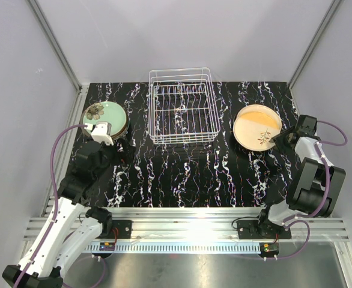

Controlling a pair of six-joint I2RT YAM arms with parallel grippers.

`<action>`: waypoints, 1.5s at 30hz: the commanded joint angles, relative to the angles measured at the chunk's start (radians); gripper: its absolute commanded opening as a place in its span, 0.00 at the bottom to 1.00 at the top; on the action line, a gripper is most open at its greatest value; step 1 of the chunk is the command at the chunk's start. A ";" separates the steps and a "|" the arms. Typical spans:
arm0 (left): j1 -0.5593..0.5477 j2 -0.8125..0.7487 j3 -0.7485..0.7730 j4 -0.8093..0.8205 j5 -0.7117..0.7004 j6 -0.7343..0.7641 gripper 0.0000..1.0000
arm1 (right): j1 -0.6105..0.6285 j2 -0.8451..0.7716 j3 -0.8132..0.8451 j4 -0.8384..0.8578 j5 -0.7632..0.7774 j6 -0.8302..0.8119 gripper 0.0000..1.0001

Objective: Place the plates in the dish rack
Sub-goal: Grab a plate with the right arm

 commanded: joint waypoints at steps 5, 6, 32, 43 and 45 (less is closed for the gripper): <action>-0.003 -0.002 0.027 0.038 0.027 0.006 0.99 | -0.005 -0.005 0.002 0.068 -0.034 -0.003 0.58; -0.003 -0.002 0.028 0.038 0.029 0.006 0.99 | -0.005 -0.006 -0.007 0.074 -0.034 -0.008 0.60; -0.003 0.000 0.025 0.043 0.042 0.007 0.99 | -0.005 -0.054 -0.380 0.682 -0.148 0.215 0.50; -0.003 0.003 0.024 0.046 0.046 0.006 0.99 | -0.005 -0.160 -0.391 0.621 -0.108 0.245 0.20; -0.004 0.003 0.024 0.046 0.044 0.007 0.99 | -0.005 -0.180 -0.385 0.595 -0.097 0.247 0.17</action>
